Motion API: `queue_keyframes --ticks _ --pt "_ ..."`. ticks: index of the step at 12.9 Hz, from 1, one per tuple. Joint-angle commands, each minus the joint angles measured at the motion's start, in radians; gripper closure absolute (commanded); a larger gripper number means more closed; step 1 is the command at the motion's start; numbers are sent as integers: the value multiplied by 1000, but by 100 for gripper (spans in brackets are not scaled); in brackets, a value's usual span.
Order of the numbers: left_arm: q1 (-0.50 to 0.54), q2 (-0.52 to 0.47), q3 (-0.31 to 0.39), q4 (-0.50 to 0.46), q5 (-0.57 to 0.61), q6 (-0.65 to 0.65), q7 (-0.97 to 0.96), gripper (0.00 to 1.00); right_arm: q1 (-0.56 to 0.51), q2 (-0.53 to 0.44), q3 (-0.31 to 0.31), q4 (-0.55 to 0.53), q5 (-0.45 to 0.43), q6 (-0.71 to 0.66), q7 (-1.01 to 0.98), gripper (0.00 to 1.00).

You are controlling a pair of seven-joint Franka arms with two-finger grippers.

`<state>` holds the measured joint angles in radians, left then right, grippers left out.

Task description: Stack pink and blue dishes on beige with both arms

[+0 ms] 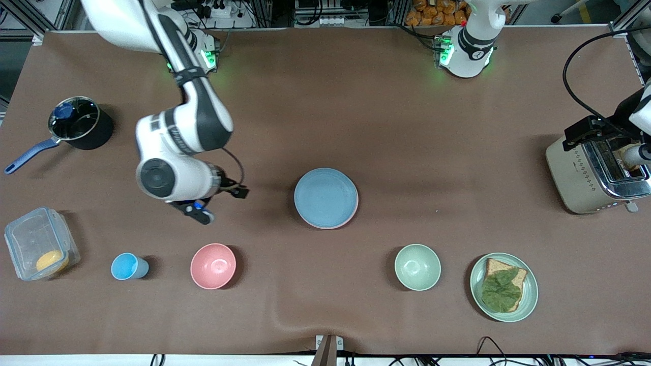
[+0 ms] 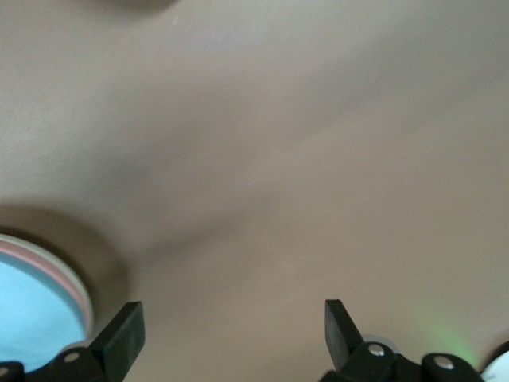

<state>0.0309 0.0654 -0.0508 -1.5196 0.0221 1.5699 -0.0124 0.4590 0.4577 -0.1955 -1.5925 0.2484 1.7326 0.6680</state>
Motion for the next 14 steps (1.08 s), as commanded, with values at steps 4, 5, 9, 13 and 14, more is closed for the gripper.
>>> queue_keyframes --ticks 4,5,9,13,14 --pt "0 -44 3 -1 16 -54 -32 0 -310 -129 14 -26 -70 -93 -497 0" --pt "0 -45 3 -1 18 -54 -34 0 -328 -151 13 -26 -104 -99 -551 0" --pt "-2 -41 -1 -1 24 -57 -27 0 -309 -301 22 -43 -237 -101 -645 0" --pt "-2 -41 3 2 22 -64 -27 0 -293 -416 21 -41 -360 -68 -876 0" --pt "0 -41 3 15 22 -65 -27 0 -299 -427 15 -38 -362 -67 -904 0"
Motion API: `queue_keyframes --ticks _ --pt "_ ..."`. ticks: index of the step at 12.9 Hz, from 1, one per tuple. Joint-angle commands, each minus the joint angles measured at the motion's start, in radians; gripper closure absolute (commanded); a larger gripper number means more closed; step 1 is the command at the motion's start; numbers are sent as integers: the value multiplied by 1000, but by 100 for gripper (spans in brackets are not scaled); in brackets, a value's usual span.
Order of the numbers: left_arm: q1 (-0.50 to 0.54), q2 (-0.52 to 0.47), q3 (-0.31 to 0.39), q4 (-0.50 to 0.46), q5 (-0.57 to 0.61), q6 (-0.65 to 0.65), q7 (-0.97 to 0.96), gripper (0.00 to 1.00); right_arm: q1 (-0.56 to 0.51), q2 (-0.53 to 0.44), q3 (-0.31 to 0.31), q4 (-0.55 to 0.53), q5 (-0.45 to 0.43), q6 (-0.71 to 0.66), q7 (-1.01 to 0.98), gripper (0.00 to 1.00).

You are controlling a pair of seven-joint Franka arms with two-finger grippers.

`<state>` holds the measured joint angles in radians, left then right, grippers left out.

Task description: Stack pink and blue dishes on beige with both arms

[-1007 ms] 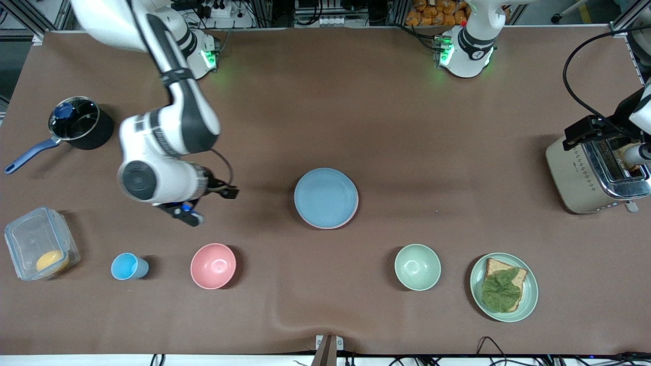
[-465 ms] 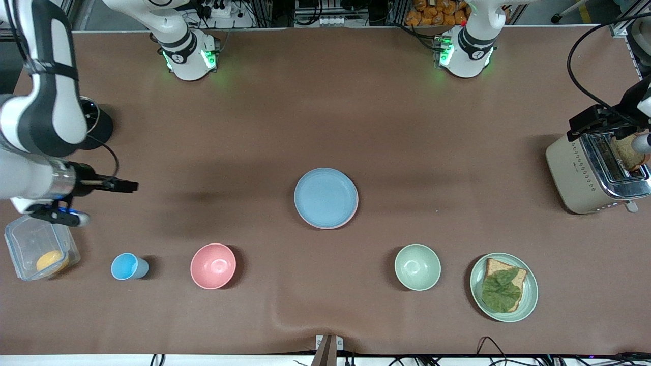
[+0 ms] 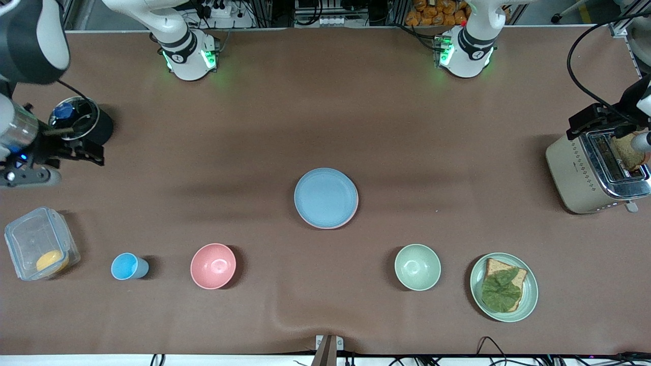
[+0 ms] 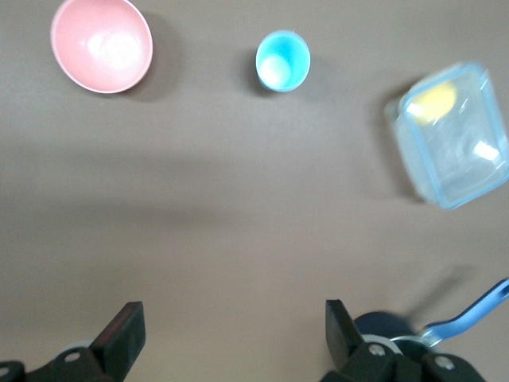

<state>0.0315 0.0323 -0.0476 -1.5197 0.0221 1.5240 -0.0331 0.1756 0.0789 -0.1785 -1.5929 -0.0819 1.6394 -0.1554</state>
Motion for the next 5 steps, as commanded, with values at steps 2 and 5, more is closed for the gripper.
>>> queue_keyframes --ticks 2,5 --pt "-2 -2 -3 30 22 -19 -5 0 -33 -59 -2 -22 -29 16 -55 0" --pt "-4 -2 -5 30 18 -30 -5 0 -30 -57 2 17 -6 -21 100 0"
